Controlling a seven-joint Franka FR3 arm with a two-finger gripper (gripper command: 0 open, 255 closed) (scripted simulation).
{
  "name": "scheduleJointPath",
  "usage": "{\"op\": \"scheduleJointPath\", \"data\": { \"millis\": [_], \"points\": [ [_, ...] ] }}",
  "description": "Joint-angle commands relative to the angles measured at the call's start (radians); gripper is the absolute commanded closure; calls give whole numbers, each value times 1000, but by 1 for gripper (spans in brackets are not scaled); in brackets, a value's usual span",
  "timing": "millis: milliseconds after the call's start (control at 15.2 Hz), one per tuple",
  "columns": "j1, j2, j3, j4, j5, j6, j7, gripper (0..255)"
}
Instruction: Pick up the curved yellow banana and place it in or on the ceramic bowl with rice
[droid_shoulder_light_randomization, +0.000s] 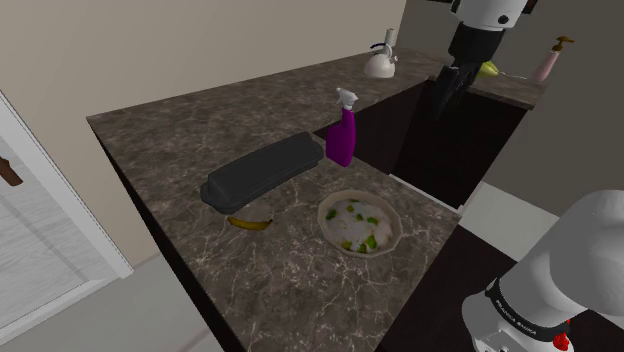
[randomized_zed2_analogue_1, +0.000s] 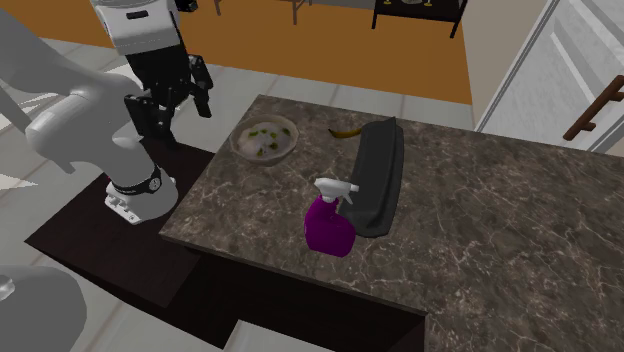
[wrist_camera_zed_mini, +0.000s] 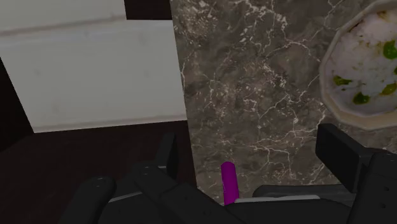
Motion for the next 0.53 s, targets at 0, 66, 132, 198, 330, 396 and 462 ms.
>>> {"op": "scheduleJointPath", "data": {
  "millis": [0, 66, 132, 198, 330, 396, 462],
  "points": [
    [0, 0, 0, 0, 0, 0, 0, 0],
    [11, 26, 8, 2, 9, 20, 1, 0],
    [22, 53, 16, 4, 18, 40, 2, 0],
    [33, 81, 25, 8, 26, 59, 3, 0],
    [54, 137, 41, 17, 43, 97, 4, 0],
    [65, 166, 50, 24, 51, 115, 4, 0],
    [75, 195, 58, 31, 58, 133, 4, 0]
  ]
}}
